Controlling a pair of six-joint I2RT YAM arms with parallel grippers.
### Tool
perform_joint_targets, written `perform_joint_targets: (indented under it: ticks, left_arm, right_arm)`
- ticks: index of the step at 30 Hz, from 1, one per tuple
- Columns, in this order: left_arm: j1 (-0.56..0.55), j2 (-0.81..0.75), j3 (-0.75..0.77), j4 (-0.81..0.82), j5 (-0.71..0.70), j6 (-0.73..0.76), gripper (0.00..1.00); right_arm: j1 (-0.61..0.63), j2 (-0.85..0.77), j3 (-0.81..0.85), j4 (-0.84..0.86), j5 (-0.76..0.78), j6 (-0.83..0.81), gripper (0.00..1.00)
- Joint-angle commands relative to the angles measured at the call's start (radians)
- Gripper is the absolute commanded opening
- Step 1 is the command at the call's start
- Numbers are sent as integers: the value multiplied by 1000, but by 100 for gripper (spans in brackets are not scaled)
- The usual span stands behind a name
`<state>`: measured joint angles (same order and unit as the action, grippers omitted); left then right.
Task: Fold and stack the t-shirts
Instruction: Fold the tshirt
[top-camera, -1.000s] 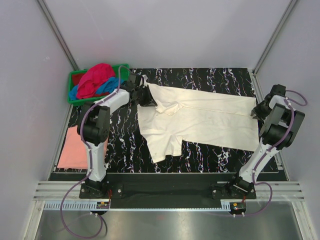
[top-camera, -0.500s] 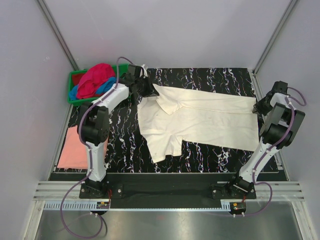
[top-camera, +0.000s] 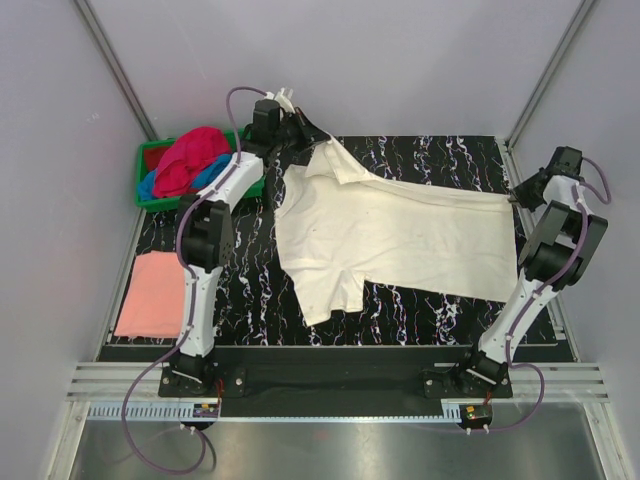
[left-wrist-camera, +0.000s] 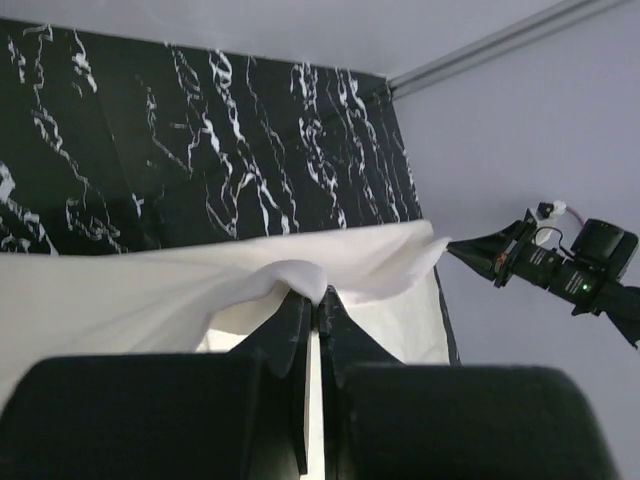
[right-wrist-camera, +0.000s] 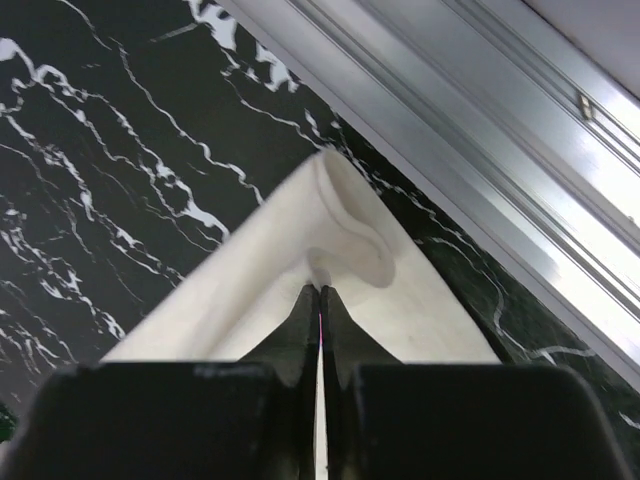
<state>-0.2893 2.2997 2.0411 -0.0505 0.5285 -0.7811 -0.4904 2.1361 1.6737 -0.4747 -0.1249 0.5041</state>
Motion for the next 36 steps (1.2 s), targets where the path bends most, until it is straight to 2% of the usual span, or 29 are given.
perform_joint_targets:
  ticks: [1,8,14,19,24,30,36]
  left_arm:
    - [9,53,88,201,30,-84,0]
    - [18,112,108,408,-13,-150,0]
    - [32,173,184,448,-51,-181,0]
    - [33,231,237,509,-58,-244,0]
    - [35,270,298,494,-47,-257,0]
    - [45,224,242,474,-21,-245,0]
    - [58,127,76,437,16,-248,0]
  right_arm:
    - [-20,53,98,151,-25,28,0]
    - [-19,157,274,216,-64,37,0]
    - [-20,255,437,202,-81,45,0]
    - [-20,291,480,222,-71,50,0]
    - [-20,307,512,249,-71,54,0]
    - [-19,303,544,208,-84,53,0]
    - [-20,194,410,180,-52,28,0]
